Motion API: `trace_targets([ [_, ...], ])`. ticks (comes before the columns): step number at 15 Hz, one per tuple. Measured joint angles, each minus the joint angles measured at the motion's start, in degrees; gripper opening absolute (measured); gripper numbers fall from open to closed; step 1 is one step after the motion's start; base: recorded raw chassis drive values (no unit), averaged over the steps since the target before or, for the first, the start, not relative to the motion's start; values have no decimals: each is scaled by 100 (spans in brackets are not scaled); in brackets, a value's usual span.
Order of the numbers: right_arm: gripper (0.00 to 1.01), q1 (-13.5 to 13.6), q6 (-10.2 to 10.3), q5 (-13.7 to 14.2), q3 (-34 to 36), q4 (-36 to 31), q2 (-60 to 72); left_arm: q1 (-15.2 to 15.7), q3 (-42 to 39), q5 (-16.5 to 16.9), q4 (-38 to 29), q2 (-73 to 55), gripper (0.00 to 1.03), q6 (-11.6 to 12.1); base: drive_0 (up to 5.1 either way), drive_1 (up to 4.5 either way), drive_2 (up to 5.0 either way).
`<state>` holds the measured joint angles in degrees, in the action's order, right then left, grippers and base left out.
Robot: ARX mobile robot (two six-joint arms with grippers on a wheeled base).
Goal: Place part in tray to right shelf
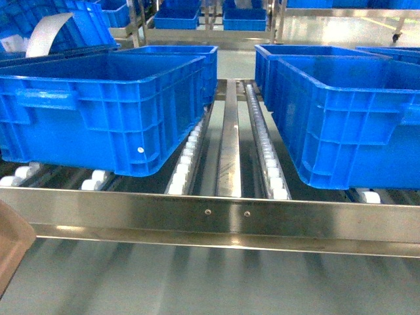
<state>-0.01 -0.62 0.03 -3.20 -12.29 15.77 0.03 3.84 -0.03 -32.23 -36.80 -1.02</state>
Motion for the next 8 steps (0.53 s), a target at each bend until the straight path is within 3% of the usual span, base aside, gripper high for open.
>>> trace_targets([
  [2,2,0,0,0,61,125,-219,0,-142,0,343,422,12,0,0,0,0],
  [4,2,0,0,0,234,42,-417,0,-304,-4,223,612,12,0,0,0,0],
  [6,2,0,4,-2,247,302,-621,0,-304,2,664,1058,12,0,0,0,0],
  [7,2,0,9,-22,245,1141,-1191,0,-304,0,879,1294,12,0,0,0,0],
  [8,2,0,13,-4,245,1222,-1561,0,-304,-9,1014,1451,12,2,0,0,0],
])
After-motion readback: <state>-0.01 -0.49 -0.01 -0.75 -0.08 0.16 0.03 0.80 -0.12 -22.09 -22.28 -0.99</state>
